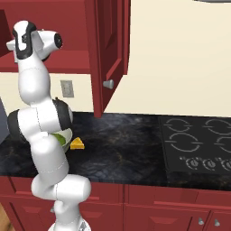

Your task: Pick the cheese from the fridge and the cheese grater from the cabinet and place them next to the salad bowl.

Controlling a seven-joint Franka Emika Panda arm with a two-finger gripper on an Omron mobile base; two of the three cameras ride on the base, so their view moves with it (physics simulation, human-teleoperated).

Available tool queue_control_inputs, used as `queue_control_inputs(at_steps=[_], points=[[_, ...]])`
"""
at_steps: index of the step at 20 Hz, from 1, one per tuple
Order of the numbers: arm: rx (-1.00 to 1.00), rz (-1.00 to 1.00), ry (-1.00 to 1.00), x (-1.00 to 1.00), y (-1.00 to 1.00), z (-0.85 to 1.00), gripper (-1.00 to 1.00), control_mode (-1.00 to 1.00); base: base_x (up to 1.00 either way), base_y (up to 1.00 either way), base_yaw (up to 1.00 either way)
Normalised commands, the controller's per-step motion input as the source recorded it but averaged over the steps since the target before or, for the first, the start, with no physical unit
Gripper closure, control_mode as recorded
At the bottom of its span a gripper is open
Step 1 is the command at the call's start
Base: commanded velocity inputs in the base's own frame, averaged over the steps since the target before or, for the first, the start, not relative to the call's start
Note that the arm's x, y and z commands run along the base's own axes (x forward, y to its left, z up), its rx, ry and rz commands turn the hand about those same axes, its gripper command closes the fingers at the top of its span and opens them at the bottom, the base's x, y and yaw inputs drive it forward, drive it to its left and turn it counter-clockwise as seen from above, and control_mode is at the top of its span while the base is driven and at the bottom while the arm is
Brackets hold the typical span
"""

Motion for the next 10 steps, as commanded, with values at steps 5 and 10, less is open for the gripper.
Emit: queue_control_inputs(at_steps=[5, 10], points=[[0.0, 0.0, 0.0, -0.1, 0.06, 0.0, 1.0, -1.0, 0.0, 0.0, 0.0], [0.0, 0.0, 0.0, 0.0, 0.0, 0.0, 1.0, -1.0, 0.0, 0.0, 0.0]])
